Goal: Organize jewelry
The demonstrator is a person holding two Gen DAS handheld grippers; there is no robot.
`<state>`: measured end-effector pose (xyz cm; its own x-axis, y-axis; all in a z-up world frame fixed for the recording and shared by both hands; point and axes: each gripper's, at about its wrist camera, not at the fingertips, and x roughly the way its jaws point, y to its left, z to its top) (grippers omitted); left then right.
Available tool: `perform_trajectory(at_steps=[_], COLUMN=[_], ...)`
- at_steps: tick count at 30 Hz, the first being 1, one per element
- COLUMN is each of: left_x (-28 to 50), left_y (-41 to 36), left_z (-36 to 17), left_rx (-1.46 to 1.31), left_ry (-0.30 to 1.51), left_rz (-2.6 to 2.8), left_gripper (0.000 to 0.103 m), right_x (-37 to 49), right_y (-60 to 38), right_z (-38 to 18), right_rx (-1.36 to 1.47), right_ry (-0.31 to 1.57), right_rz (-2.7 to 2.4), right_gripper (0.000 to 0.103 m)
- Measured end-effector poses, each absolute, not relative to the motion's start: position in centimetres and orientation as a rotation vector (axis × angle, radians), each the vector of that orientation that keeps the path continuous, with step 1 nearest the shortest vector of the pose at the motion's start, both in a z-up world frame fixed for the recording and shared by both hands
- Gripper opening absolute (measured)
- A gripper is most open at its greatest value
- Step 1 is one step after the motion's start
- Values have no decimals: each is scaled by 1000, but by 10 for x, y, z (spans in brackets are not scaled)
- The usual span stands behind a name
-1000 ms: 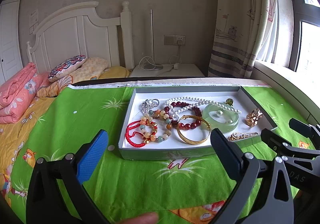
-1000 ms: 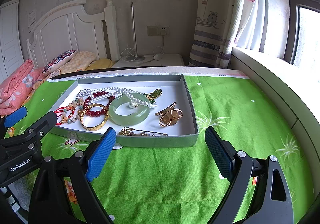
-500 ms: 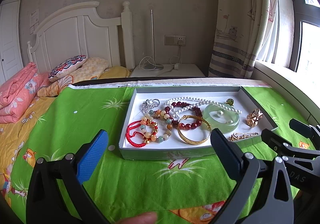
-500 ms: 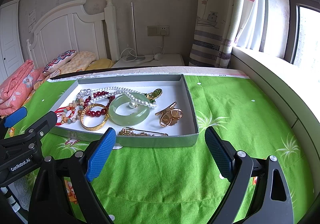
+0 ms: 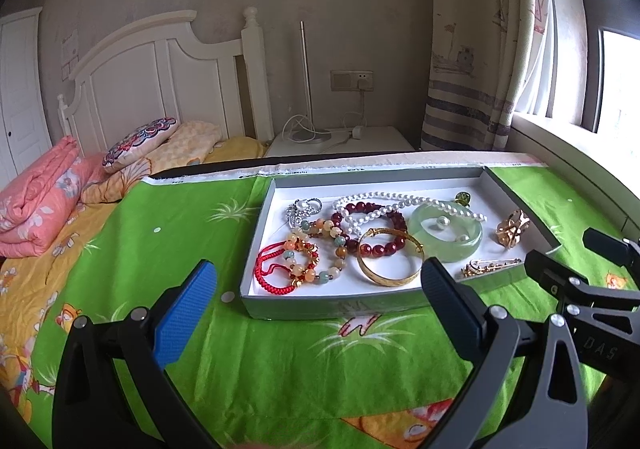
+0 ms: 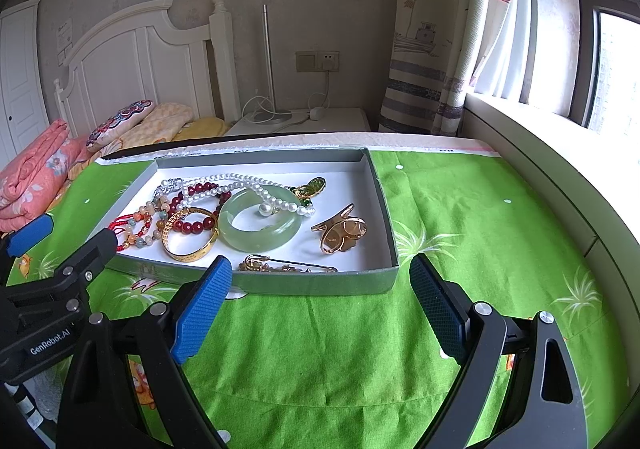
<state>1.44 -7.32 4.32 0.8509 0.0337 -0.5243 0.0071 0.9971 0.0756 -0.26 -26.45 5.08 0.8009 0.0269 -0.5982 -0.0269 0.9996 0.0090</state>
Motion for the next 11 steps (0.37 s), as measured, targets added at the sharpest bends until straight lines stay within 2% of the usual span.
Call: perform_trajectory(at_steps=[4, 11], left_x=[9, 4], left_y=[-70, -65], left_z=[46, 51], left_rx=[61, 62], left_ry=[514, 597], left_rz=[28, 37], left_gripper=[101, 101], right_x=[-3, -13], right_y=[-264, -255], right_z=[50, 52], right_rx=[2, -54], right_ry=[640, 668], right_rz=[29, 29], right_gripper=[87, 87])
